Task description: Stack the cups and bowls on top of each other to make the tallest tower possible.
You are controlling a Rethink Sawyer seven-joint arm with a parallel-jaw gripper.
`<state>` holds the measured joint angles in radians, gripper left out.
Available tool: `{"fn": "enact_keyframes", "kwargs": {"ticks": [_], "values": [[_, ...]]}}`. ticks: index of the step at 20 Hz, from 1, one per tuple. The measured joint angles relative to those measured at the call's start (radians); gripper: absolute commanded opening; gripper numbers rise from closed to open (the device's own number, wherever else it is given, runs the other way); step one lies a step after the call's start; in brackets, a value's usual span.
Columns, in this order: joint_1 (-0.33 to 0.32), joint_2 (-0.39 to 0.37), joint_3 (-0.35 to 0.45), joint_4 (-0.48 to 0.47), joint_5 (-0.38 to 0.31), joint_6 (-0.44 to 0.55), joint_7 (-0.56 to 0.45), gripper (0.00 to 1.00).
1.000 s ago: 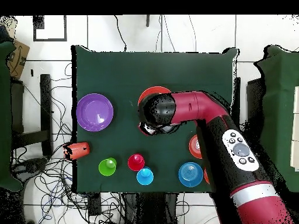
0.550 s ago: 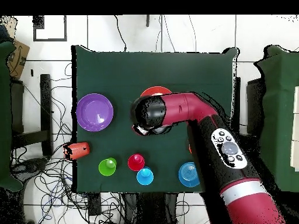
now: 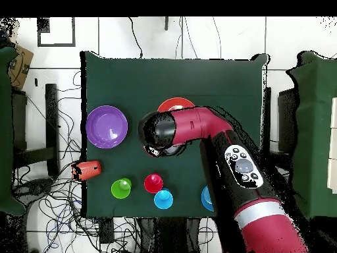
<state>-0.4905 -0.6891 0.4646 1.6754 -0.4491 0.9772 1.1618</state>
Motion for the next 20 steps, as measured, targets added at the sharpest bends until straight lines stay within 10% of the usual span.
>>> {"fn": "enact_keyframes", "kwargs": {"ticks": [20], "values": [[0.047, 0.005, -0.114, 0.0, 0.0, 0.0, 0.009, 1.0]]}}
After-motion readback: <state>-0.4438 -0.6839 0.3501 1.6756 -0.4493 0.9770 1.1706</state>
